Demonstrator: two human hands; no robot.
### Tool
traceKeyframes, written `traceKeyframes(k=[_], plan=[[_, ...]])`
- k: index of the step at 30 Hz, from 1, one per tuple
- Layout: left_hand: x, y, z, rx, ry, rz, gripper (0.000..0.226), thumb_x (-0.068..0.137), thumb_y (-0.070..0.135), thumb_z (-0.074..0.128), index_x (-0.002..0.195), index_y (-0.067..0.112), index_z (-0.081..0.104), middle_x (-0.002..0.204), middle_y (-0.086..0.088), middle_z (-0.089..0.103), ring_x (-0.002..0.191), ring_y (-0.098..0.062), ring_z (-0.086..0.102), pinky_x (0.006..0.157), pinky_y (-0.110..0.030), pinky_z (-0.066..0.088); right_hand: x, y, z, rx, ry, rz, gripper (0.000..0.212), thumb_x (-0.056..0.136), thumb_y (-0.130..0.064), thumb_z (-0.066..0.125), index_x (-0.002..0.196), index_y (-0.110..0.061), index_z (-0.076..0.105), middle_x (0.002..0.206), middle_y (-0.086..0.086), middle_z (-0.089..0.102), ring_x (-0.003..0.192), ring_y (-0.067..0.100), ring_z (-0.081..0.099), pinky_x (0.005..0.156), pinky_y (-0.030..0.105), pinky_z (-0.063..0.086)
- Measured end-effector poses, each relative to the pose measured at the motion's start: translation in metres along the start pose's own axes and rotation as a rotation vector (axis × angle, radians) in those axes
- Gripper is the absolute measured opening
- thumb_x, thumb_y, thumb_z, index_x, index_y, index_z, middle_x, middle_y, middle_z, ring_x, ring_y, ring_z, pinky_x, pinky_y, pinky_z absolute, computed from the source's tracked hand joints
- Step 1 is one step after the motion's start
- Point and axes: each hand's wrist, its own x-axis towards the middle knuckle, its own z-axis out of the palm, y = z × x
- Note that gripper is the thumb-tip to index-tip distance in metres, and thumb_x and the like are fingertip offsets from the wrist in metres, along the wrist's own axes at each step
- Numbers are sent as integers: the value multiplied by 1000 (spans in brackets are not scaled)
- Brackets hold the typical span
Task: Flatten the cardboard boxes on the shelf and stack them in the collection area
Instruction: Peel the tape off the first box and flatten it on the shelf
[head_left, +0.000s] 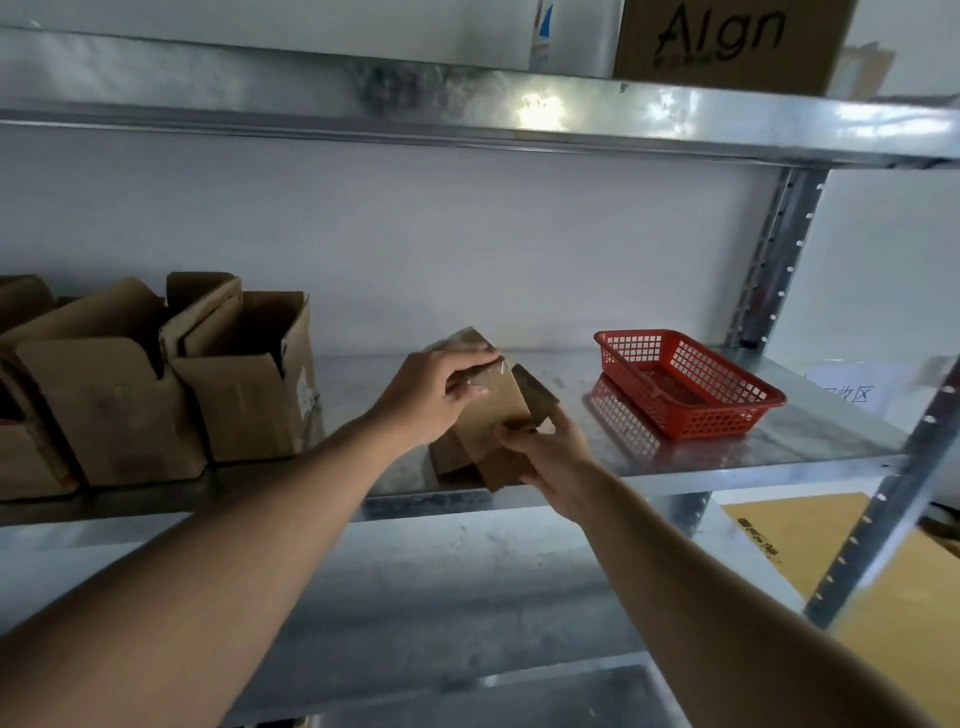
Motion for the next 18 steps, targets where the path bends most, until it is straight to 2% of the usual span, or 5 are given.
traceKeyframes(k=[2,4,7,13,18], plan=[[4,1,10,50,-69,12,51,90,5,78,138,21,66,144,3,62,139,-10,49,123,-28,32,-4,-2,-12,-431,195,-71,55,69,-29,95,115,-20,66,116,5,73,96,17,71,80,33,62],[9,4,18,91,-140,16,51,92,9,77,139,24,65,144,5,61,139,-12,51,123,-32,33,-5,-3,-19,-723,348,-145,81,63,-46,96,130,-16,62,124,3,68,108,18,65,88,32,56],[15,11,29,136,-230,8,50,95,13,74,141,28,63,149,4,57,141,-14,50,120,-26,32,-9,-4,-19,-941,386,-294,85,71,-48,91,144,-23,55,134,4,57,116,19,54,91,30,44],[21,11,30,146,-283,-50,52,97,7,70,145,26,59,150,2,56,139,-17,50,107,-14,33,-13,-18,-23,-850,300,-558,44,90,-14,78,132,-22,69,116,1,75,99,16,70,86,33,58],[25,13,28,106,-303,-67,48,98,12,70,143,26,61,151,6,55,140,-13,48,109,-16,31,-9,-29,-35,-872,331,-677,20,94,-6,67,98,-18,82,81,-3,77,74,12,70,65,27,56]])
